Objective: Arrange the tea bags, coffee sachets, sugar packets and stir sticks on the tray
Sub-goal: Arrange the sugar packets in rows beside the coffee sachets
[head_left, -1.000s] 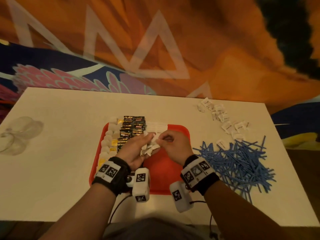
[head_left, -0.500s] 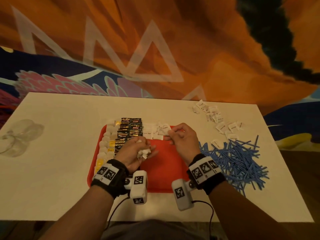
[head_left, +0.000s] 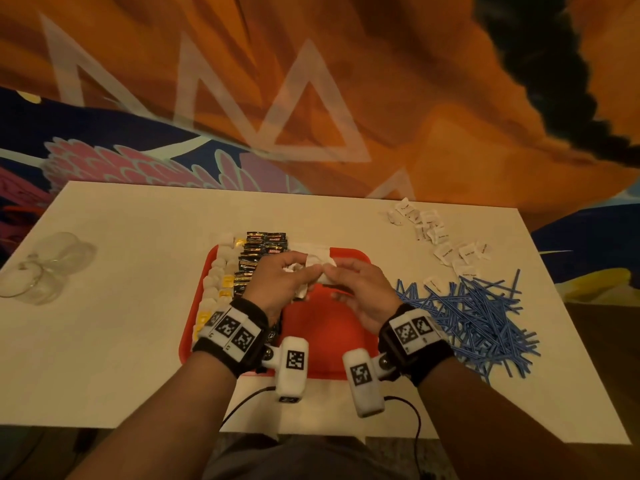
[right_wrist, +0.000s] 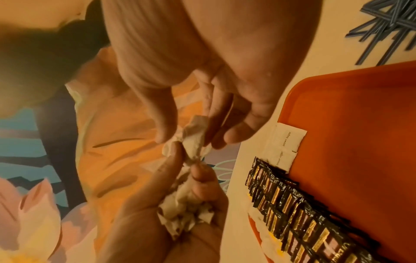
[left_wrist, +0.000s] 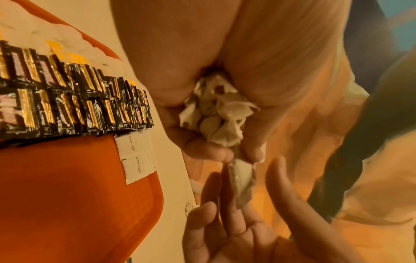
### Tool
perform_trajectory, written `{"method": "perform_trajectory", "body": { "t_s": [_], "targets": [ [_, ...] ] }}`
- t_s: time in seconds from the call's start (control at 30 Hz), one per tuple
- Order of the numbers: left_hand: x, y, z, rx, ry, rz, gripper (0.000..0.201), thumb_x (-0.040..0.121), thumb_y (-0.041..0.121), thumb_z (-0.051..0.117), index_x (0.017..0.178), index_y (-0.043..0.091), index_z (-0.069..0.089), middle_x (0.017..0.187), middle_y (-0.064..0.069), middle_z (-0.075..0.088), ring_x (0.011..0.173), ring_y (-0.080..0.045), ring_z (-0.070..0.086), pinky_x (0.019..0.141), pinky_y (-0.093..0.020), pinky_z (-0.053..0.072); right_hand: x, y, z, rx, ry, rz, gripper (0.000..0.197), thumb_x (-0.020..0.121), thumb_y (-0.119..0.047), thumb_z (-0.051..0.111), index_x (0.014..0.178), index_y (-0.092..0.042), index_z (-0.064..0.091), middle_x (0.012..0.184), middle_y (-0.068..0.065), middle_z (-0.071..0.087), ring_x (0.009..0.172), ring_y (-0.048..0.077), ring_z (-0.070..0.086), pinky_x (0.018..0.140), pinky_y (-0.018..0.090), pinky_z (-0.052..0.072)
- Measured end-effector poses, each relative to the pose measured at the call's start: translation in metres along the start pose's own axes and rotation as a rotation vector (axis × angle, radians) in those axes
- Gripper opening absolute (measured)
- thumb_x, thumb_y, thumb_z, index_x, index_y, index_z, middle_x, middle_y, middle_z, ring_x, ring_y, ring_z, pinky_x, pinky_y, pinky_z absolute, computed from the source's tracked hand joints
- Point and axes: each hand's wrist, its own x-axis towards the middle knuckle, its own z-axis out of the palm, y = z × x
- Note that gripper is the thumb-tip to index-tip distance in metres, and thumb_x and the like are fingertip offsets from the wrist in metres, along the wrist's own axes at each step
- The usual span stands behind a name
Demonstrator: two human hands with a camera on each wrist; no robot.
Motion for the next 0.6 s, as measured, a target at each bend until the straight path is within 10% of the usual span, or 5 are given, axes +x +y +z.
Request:
{"method": "perform_trajectory", "body": {
  "t_s": [0.3, 0.6],
  "targets": [
    [-0.006, -0.009, -0.002, -0.064, 0.013, -0.022, 0.014, 0.09, 0.006, 0.069, 0.099, -0.004, 0.069, 0.07, -0.014, 0.061, 0.051, -0.014, 0.057, 0.044, -0.022, 0.047, 0.001, 0.004, 0.009, 0.13, 0.077, -0.138, 0.023, 0.079, 0.011, 0.068, 0.074, -0.011, 0.065, 0.075, 0.004, 0.067, 0.072, 0.018, 0.06, 0.067, 0.03, 0.047],
    [-0.001, -0.016, -0.006, -0.128, 0.054, -0.056, 0.014, 0.091, 0.025, 0.071, 0.085, 0.012, 0.076, 0.074, -0.019, 0.062, 0.054, -0.024, 0.055, 0.048, -0.026, 0.043, 0.005, 0.008, 0.011, 0.27, 0.114, -0.096, 0.004, 0.092, -0.006, 0.062, 0.095, -0.008, 0.063, 0.087, 0.008, 0.069, 0.076, 0.019, 0.065, 0.067, 0.032, 0.05]
  ]
}}
